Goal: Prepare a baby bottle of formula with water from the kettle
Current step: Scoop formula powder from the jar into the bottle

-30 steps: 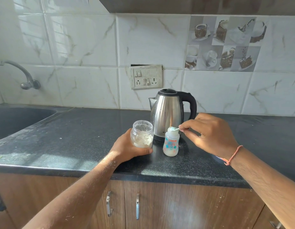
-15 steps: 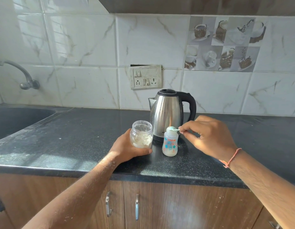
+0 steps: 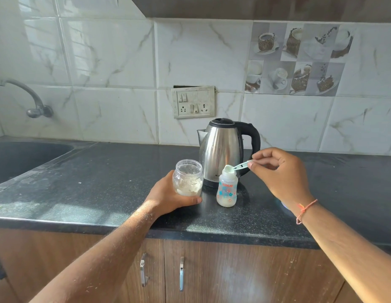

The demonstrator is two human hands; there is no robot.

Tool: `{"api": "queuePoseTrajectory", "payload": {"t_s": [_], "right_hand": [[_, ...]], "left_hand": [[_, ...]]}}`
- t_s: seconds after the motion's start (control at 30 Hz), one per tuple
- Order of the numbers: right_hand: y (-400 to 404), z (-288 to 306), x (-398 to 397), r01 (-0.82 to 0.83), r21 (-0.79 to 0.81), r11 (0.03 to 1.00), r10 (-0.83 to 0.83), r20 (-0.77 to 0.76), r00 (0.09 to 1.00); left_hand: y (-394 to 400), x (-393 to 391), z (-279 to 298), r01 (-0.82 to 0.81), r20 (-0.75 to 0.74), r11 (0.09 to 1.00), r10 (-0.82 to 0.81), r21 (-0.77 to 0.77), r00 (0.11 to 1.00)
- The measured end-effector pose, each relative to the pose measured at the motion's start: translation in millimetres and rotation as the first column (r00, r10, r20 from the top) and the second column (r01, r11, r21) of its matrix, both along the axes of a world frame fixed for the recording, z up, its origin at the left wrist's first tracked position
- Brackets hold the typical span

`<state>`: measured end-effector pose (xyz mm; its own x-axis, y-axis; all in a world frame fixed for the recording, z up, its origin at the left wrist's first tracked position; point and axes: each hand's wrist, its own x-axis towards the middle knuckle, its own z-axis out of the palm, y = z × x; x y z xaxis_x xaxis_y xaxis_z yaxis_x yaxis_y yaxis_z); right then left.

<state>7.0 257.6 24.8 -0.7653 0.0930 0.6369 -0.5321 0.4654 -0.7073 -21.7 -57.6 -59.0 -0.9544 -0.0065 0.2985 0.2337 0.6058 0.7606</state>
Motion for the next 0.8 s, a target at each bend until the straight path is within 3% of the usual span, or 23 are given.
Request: {"api": "queuePoseTrajectory", "payload": {"t_s": [0.2,0.47,0.67,0.8], "right_hand": [[0.2,3.8,-5.0,0.055,-0.387,0.920,0.066,0.294,0.953],[-8.5,6.1,-17.9,0.094,-0.616,0.782,0.202,0.394,0.897],[-49.4,17.7,-23.8,-0.013,-0.550,0.835,0.235,0.334,0.913],[-88.4,19.9,-23.5,-0.116,-0.285,0.952,0.185,0.230,0.955]], "left_hand": [[0.3,0.1,0.8,0.010,0.002,1.000,-0.010,-0.001,1.000],[0.8,1.4,2.0,0.009,0.003,1.000,-0.009,-0.004,1.000],[1.3,2.6,3.0,0.013,0.006,1.000,-0.013,0.001,1.000],[2.1,3.9,4.4,0.016,0.003,1.000,-0.016,-0.002,1.000]]}}
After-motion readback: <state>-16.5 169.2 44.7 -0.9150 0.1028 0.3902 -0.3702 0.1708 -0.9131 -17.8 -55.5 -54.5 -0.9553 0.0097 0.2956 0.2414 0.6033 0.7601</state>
